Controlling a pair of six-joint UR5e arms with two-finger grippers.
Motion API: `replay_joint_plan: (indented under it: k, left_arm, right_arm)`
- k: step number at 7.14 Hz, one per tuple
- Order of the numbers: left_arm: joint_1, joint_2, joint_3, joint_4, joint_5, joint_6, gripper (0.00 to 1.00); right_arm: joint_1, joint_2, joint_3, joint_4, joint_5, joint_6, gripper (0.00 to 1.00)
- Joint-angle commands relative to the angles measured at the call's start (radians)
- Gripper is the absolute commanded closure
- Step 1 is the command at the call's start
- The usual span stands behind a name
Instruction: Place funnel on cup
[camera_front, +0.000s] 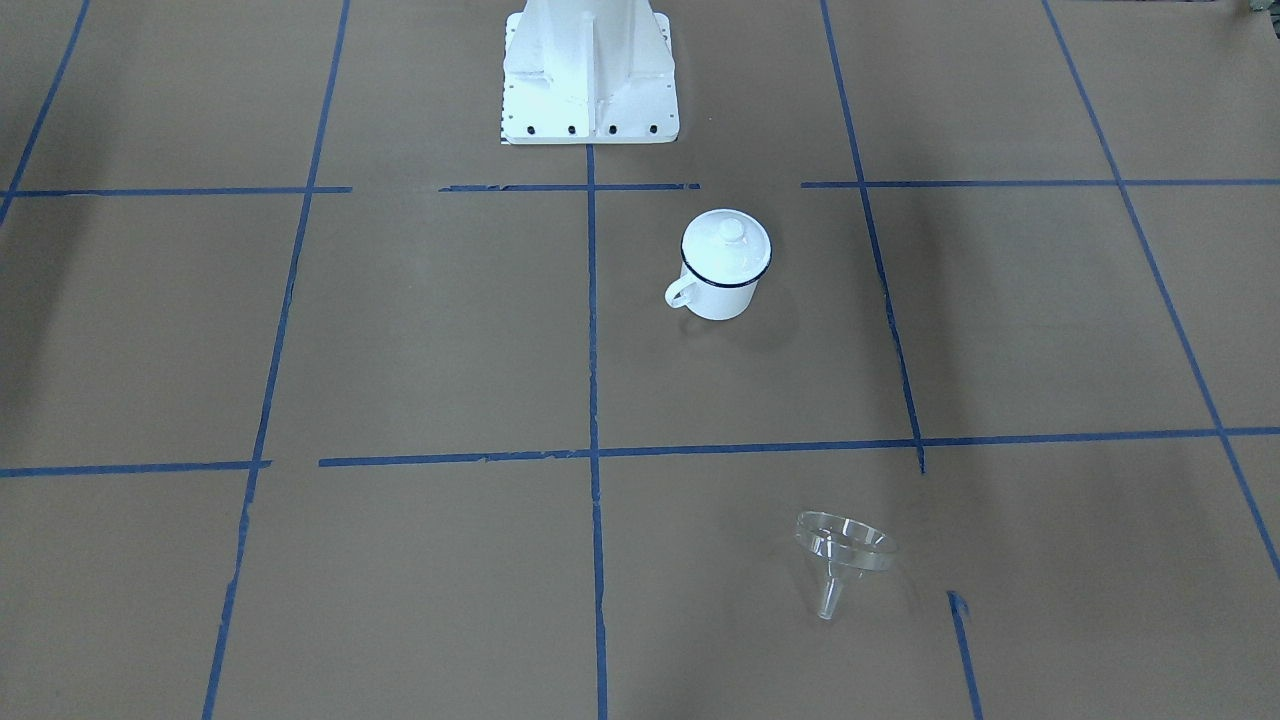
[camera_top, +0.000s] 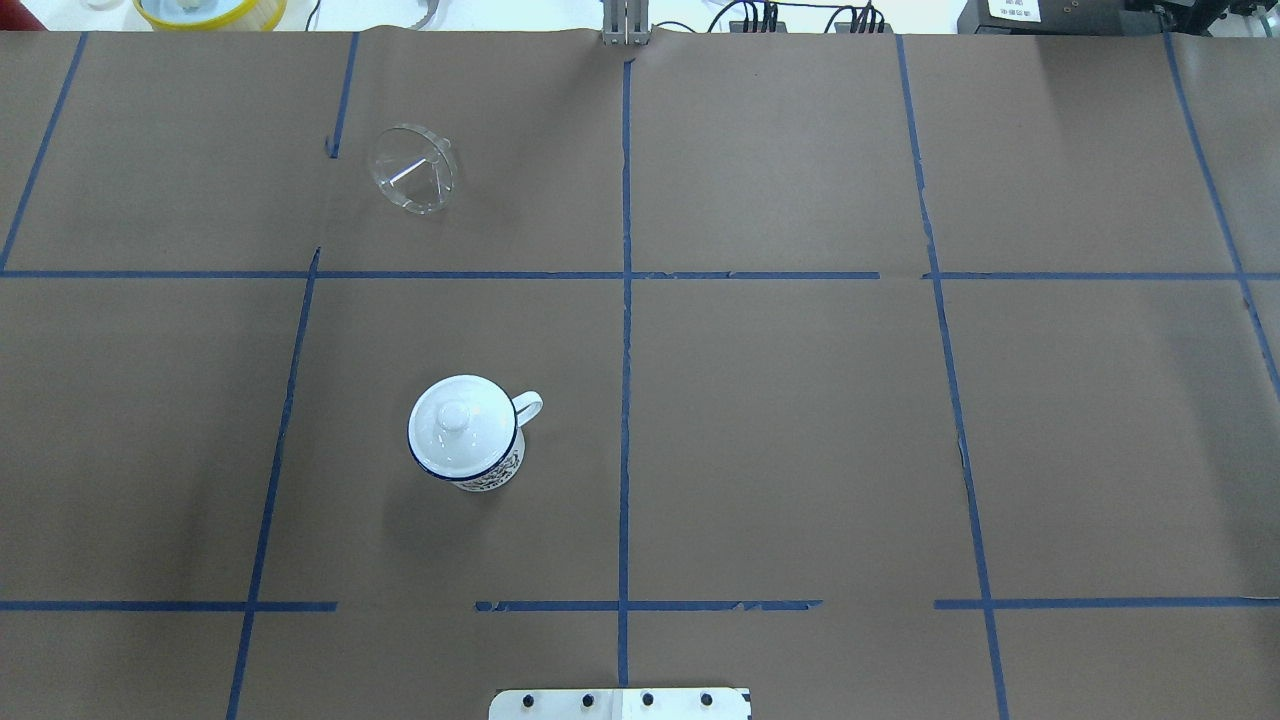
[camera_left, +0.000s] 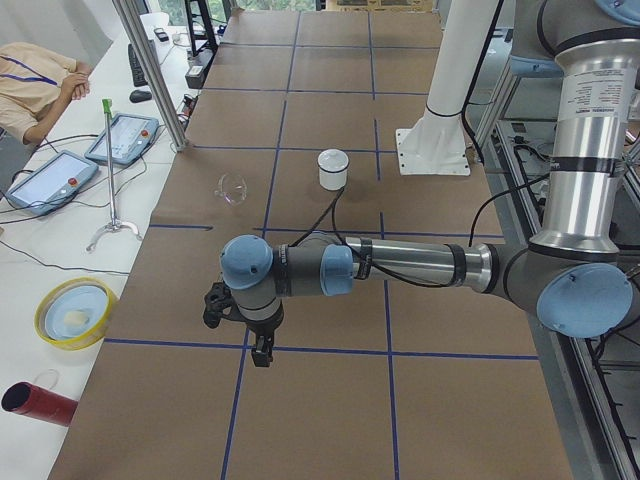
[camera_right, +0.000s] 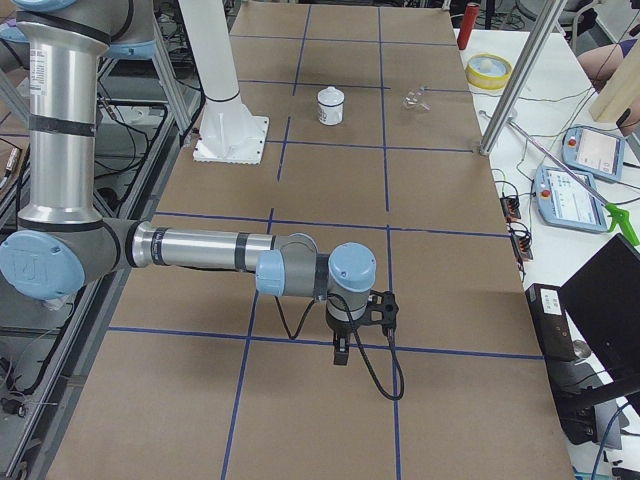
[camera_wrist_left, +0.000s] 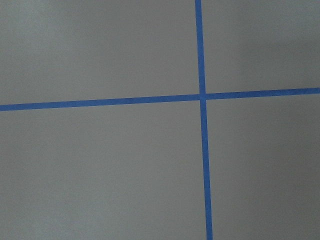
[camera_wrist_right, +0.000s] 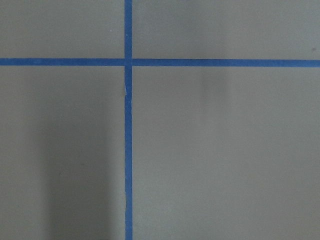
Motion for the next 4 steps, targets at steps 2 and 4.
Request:
replay_joint_plan:
  k: [2,4]
  left_arm:
    - [-0.001,0.0,-0.011,0.001,0.003,-0.005,0.0]
    - [-0.001,0.001,-0.011,0.003,0.006,-0.005,0.0]
  right_arm:
    - [0.0,0.0,0.0,0.0,0.0,0.0,0.0]
    - [0.0,0.0,0.0,0.0,0.0,0.0,0.0]
